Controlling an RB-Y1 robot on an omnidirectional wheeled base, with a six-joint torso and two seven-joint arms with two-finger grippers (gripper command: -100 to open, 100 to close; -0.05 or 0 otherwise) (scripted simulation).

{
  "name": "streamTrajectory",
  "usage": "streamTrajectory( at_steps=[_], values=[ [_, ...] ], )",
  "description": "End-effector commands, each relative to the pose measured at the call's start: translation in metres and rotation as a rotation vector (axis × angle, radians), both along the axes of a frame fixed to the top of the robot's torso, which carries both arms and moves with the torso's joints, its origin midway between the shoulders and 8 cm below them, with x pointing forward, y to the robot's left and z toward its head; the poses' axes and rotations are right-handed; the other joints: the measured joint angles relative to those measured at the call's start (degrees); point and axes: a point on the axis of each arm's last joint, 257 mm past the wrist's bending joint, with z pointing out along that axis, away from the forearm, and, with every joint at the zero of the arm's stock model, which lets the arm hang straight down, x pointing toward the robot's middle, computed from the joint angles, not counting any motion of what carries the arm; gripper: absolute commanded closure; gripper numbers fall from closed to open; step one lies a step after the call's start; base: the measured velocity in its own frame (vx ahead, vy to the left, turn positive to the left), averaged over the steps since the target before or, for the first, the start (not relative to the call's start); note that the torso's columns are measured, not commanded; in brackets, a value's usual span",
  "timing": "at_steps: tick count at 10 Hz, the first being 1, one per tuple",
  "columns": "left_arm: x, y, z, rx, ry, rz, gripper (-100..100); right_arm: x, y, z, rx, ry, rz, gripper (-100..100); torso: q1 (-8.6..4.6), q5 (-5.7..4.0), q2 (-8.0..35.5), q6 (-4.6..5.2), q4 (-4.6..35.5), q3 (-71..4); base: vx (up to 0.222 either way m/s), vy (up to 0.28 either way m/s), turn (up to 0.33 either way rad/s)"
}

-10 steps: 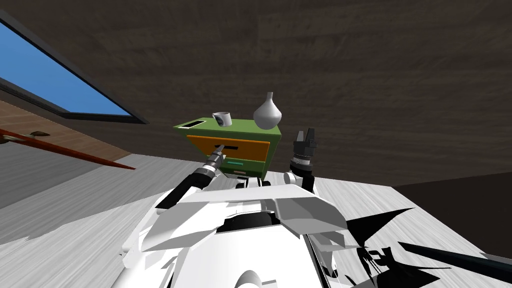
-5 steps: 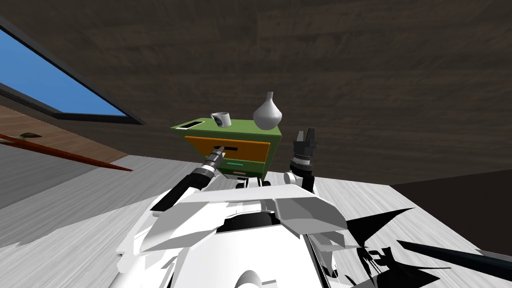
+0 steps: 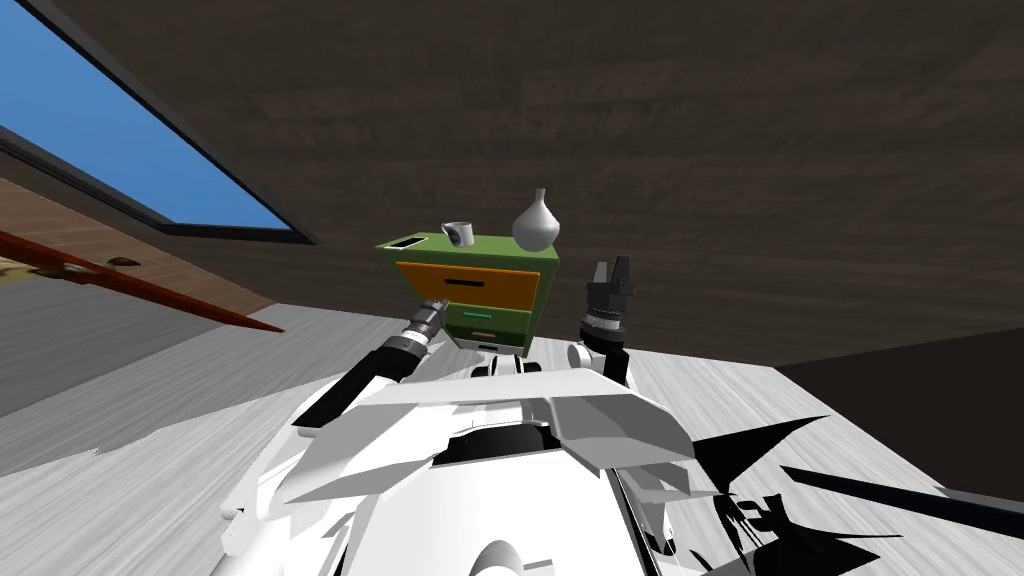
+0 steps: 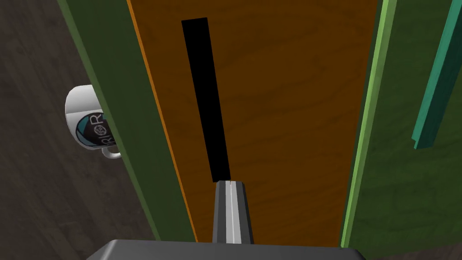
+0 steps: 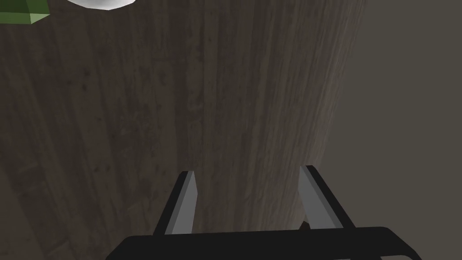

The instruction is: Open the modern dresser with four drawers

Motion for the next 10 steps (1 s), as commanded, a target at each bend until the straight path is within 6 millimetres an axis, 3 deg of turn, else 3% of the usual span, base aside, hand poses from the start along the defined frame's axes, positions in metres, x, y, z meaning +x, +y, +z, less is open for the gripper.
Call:
streamTrajectory(
  at_steps=[1,6,7,9,10],
  values=[
    [0.005,0.008,-0.026,0.007,0.049,0.017,-100,0.0,0.0,0.0,0.0,0.0,0.0,0,0.0,0.0,-0.2,0.0,-0.1,-0.1,0.0,0.0,0.0],
    [0.017,0.022,-0.055,0.01,0.097,0.045,-100,0.0,0.0,0.0,0.0,0.0,0.0,0,0.09,0.02,0.4,-0.01,0.1,0.2,0.023,-0.016,-0.002],
    [0.023,0.021,-0.039,0.004,0.073,0.044,-100,0.0,0.0,0.0,0.0,0.0,0.0,0,0.07,0.02,0.3,0.0,0.1,0.2,0.073,-0.057,-0.018],
    [0.028,0.028,-0.048,0.005,0.102,0.056,-100,0.0,0.0,0.0,0.0,0.0,0.0,0,-0.05,-0.02,0.1,-0.01,0.0,0.0,0.092,-0.085,-0.014],
    [0.028,0.028,-0.043,0.005,0.102,0.054,-100,0.0,0.0,0.0,0.0,0.0,0.0,0,0.0,-0.01,0.2,-0.01,0.0,0.1,0.082,-0.073,-0.007]
  ],
)
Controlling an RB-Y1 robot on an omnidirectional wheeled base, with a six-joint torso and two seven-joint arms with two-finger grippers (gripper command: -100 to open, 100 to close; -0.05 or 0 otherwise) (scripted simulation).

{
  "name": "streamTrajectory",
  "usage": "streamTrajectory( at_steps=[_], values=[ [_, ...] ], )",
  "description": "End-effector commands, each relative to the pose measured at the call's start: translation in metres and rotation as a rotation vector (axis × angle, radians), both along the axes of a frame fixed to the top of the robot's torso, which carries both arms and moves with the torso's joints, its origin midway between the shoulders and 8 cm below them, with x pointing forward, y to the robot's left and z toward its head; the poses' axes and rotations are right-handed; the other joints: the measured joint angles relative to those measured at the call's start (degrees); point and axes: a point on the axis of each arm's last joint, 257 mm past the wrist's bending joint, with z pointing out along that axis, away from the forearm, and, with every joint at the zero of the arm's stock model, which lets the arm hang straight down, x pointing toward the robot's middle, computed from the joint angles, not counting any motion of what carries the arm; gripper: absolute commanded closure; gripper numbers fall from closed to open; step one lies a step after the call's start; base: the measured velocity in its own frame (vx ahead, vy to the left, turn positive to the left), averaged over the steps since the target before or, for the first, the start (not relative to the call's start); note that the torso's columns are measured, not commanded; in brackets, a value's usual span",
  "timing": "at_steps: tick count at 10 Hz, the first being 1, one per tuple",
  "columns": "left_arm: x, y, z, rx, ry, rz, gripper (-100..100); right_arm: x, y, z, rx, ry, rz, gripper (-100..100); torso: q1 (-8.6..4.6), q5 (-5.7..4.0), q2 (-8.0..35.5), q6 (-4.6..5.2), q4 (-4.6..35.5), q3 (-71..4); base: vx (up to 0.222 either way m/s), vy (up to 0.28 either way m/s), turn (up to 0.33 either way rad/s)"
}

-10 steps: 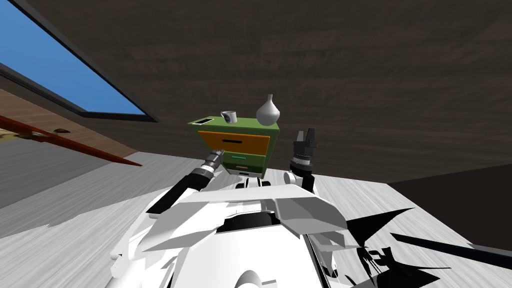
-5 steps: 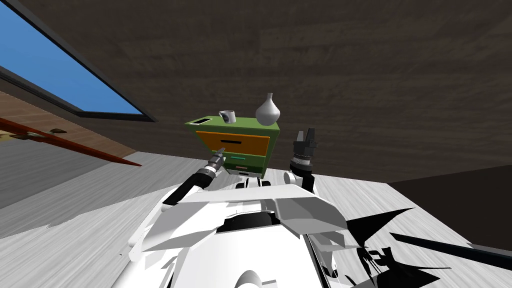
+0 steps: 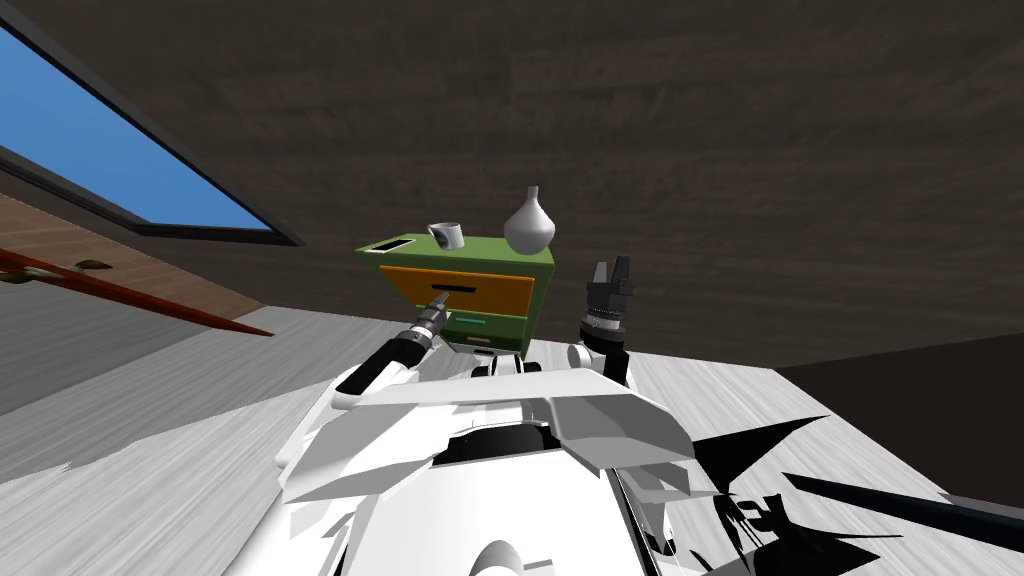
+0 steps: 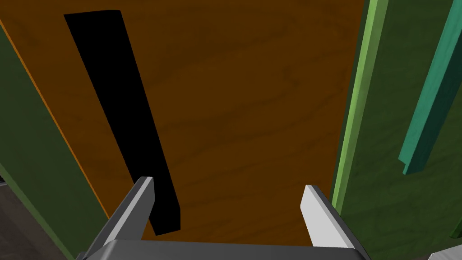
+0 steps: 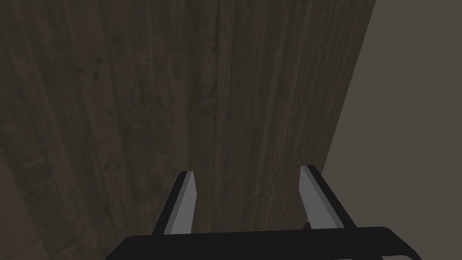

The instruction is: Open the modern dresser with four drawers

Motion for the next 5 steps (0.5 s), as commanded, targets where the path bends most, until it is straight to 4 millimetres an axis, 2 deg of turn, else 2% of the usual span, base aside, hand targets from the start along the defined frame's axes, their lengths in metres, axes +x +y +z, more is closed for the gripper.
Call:
streamTrajectory(
  at_steps=[1,5],
  values=[
    [0.001,0.0,0.011,0.0,0.001,-0.004,-100,0.0,0.0,0.0,0.0,0.0,0.0,0,0.13,0.03,0.1,0.0,0.0,0.1,0.062,-0.053,-0.003],
    [-0.005,-0.011,0.045,-0.005,-0.056,-0.029,-100,0.0,0.0,0.0,0.0,0.0,0.0,0,0.03,-0.02,0.0,0.06,0.1,0.0,0.018,-0.016,-0.004]
  ],
)
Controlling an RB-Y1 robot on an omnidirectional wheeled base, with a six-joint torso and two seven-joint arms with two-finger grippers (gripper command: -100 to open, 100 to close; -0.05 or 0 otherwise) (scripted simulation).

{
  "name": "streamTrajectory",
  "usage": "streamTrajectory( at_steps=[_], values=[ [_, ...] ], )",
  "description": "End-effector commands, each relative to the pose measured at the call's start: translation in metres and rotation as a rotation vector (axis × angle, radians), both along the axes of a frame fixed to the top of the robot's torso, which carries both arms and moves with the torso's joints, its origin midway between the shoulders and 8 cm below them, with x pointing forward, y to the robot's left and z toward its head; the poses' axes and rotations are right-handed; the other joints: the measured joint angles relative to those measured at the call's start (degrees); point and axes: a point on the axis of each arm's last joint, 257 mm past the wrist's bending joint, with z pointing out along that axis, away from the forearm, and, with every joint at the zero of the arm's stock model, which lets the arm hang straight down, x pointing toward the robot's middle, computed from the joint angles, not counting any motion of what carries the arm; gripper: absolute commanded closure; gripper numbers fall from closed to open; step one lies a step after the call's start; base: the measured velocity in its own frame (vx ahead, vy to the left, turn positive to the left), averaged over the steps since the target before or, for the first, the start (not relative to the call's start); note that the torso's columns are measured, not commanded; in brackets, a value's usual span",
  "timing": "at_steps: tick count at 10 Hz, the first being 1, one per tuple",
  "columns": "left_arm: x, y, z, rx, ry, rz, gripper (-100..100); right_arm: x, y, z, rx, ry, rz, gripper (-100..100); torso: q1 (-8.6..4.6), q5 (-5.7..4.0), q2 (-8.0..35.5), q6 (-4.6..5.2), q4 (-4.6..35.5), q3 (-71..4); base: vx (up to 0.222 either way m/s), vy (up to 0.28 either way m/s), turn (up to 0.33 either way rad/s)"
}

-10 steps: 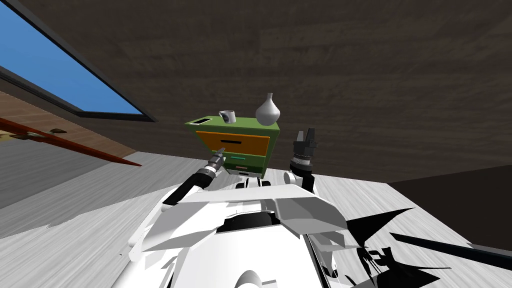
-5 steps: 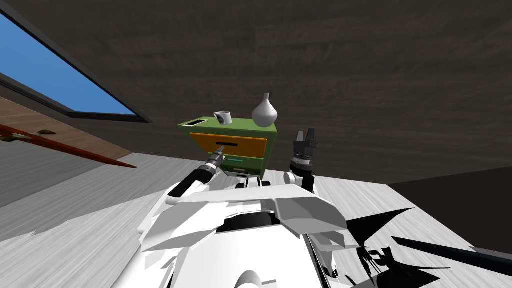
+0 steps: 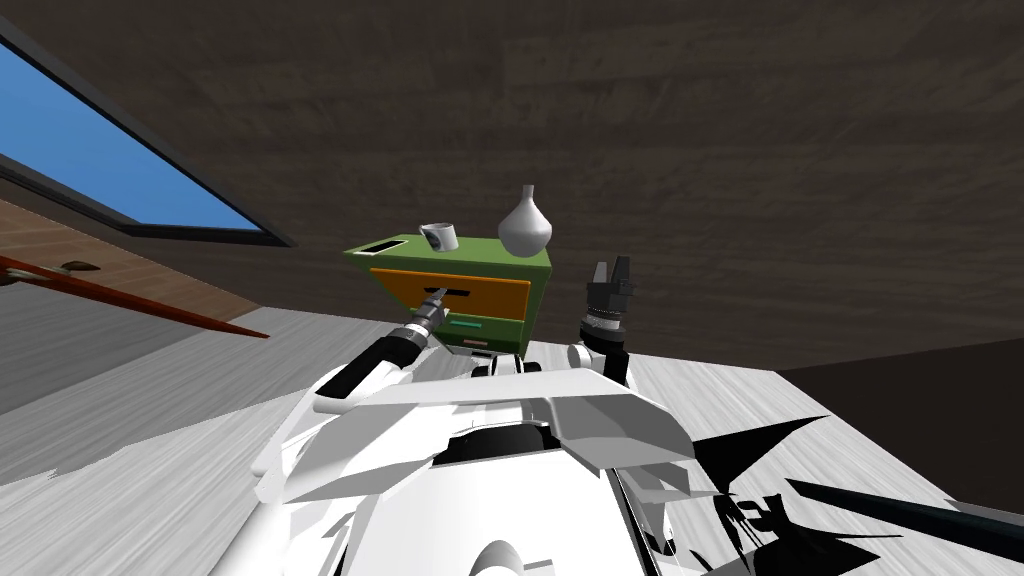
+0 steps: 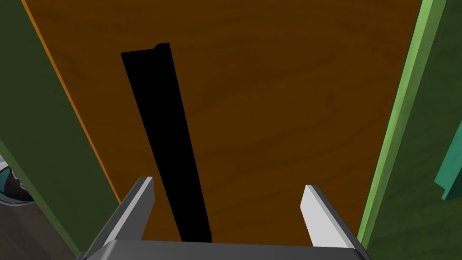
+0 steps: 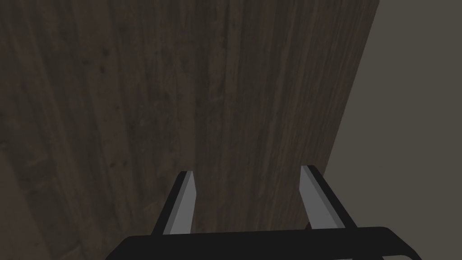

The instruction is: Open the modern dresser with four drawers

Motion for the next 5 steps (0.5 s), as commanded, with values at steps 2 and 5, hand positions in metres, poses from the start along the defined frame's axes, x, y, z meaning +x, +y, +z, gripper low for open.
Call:
streamTrajectory(
  at_steps=[2,5],
  values=[
    [-0.0051,-0.0128,0.0356,-0.007,-0.066,-0.026,-100,0.0,0.0,0.0,0.0,0.0,0.0,0,0.06,0.05,0.0,-0.05,0.0,0.0,0.012,-0.007,0.0],
    [-0.0046,-0.0113,0.0303,-0.006,-0.059,-0.021,-100,0.0,0.0,0.0,0.0,0.0,0.0,0,0.07,0.05,-0.2,-0.05,-0.1,-0.1,0.053,-0.005,-0.007]
  ],
)
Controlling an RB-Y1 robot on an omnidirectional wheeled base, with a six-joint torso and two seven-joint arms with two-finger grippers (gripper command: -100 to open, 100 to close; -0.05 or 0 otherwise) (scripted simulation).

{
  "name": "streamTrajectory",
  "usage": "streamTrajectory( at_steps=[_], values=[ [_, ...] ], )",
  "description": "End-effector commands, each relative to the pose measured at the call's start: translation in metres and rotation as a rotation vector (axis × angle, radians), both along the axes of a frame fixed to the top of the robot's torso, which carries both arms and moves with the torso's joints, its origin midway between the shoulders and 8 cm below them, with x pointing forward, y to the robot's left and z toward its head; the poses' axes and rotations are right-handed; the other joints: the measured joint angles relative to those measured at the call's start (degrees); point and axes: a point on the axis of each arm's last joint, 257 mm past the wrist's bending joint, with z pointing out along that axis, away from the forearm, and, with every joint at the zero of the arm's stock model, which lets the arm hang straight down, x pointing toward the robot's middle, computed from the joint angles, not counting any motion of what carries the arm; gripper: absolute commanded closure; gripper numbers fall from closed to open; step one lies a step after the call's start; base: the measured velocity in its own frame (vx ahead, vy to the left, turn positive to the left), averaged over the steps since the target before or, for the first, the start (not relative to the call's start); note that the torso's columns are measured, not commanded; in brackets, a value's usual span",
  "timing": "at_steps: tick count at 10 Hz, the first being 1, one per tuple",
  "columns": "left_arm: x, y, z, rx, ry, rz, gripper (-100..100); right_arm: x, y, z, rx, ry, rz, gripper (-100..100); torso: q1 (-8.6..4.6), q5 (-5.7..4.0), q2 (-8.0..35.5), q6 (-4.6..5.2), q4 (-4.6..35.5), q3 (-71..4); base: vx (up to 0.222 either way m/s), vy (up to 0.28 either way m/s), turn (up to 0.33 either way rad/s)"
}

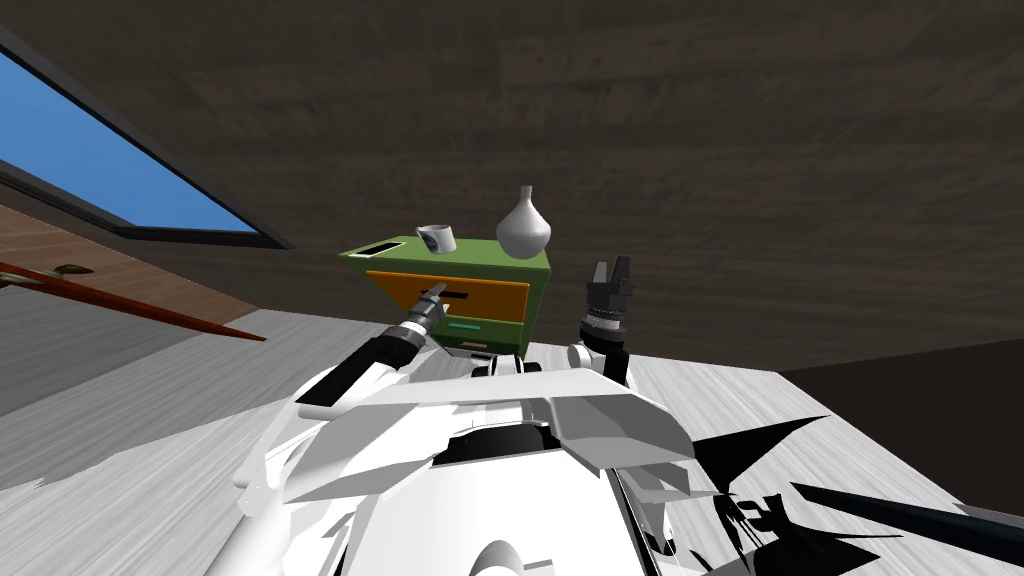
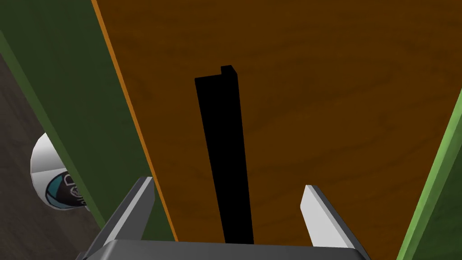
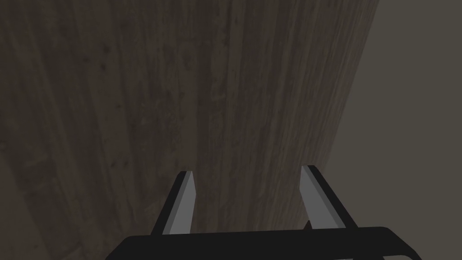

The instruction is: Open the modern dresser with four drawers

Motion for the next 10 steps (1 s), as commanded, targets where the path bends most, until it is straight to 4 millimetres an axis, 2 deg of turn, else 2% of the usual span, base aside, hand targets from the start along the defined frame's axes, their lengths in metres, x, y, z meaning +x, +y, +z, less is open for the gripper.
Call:
streamTrajectory(
  at_steps=[1,3,6,8,10],
  values=[
    [-0.0001,0.0001,0.0001,0.0,0.0,0.0,100,0.0,0.0,0.0,0.0,0.0,0.0,0,0.01,0.0,0.1,-0.01,0.0,0.0,0.008,-0.001,0.001],
    [0.0003,-0.0005,0.003,0.0,-0.003,-0.007,100,0.0,0.0,0.0001,0.0,0.0,0.0,0,0.0,0.0,0.7,-0.01,0.1,0.4,-0.125,0.016,0.034],
    [0.0007,-0.0015,0.0074,0.0,-0.007,-0.017,100,0.0001,0.0001,0.0001,0.0,0.0,0.0,0,0.07,-0.03,0.6,-0.1,0.2,0.3,-0.218,0.026,0.031],
    [0.0006,-0.0002,0.0018,0.0,0.008,-0.016,100,0.0001,0.0,0.0001,0.0,0.0,0.0,0,-0.23,-0.16,0.1,0.05,0.2,0.0,-0.113,0.021,0.02],
    [0.0015,-0.0006,0.0041,0.0,0.003,-0.023,100,0.0001,0.0001,0.0001,0.0,0.0,0.0,0,-0.01,-0.06,0.4,-0.04,0.1,0.2,-0.195,0.026,0.022]
  ],
)
